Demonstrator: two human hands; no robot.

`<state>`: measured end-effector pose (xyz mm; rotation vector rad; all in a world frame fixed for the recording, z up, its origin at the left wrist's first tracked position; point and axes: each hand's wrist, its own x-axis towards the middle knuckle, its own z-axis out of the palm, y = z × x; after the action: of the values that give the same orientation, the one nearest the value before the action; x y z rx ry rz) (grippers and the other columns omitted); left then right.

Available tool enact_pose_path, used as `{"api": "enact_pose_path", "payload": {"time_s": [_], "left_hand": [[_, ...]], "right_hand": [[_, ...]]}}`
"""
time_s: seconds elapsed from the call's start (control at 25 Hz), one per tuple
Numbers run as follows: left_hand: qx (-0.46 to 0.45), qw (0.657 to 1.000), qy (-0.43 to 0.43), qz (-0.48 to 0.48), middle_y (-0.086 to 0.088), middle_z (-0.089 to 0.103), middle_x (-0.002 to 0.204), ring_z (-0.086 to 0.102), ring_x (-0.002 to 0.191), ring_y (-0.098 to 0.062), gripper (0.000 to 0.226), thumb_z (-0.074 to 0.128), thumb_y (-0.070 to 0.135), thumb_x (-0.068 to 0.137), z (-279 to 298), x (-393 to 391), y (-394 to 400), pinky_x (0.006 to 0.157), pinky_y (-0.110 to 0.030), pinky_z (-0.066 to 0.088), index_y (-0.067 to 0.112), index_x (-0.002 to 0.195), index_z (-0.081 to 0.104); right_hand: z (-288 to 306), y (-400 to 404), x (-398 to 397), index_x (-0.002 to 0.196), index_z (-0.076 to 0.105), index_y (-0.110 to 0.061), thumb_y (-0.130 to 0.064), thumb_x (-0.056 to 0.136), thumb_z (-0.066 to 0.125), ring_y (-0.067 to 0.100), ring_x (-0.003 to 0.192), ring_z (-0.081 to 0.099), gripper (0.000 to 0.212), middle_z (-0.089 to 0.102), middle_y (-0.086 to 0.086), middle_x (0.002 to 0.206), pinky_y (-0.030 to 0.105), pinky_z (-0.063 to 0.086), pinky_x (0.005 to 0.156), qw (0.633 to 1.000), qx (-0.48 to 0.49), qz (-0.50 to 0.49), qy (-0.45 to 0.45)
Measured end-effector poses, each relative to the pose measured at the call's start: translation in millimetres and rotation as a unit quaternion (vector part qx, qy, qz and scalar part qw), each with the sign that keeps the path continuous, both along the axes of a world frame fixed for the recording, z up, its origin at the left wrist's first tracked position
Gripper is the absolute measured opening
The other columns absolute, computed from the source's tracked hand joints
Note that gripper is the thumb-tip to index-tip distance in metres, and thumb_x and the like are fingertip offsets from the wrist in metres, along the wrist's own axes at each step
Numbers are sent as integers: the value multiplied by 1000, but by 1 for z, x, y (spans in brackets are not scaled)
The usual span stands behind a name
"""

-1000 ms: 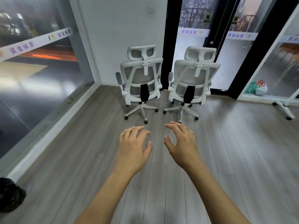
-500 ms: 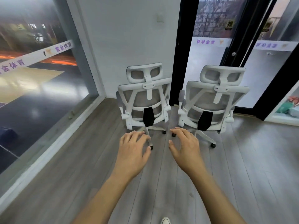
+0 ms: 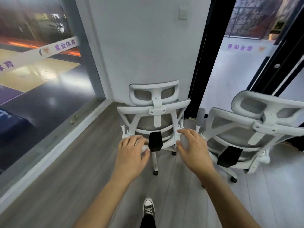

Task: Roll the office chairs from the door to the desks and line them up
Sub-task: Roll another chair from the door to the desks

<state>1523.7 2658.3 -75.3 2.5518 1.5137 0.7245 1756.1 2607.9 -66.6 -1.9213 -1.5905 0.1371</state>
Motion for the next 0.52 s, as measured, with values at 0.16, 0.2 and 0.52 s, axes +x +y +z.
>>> {"api": "enact_pose_path", "payload": {"time_s": [0.16, 0.2, 0.52], "left_hand": [[-33, 999, -1, 14, 9, 57, 126, 49, 119, -18, 31, 43, 42, 92, -30, 30, 113, 104, -38, 34, 32, 117, 58], [-48, 999, -5, 23, 7, 57, 128, 49, 120, -20, 30, 47, 39, 93, -37, 37, 142, 103, -39, 35, 31, 120, 57], [-83, 991, 53, 92, -6, 57, 130, 49, 126, -33, 48, 41, 54, 90, -89, 56, 303, 111, -52, 33, 26, 127, 55]], "right_hand": [[-17, 113, 36, 133, 54, -32, -34, 95, 60, 15, 128, 46, 38, 53, -12, 137, 29, 24, 106, 999, -29, 9, -23], [-22, 139, 43, 132, 55, -32, -33, 94, 61, 16, 127, 46, 38, 54, -11, 137, 29, 25, 105, 999, -40, 10, -27], [-71, 293, 97, 144, 43, -31, -48, 96, 52, 24, 139, 38, 52, 47, -1, 148, 42, 21, 118, 987, -127, 21, -94]]}}
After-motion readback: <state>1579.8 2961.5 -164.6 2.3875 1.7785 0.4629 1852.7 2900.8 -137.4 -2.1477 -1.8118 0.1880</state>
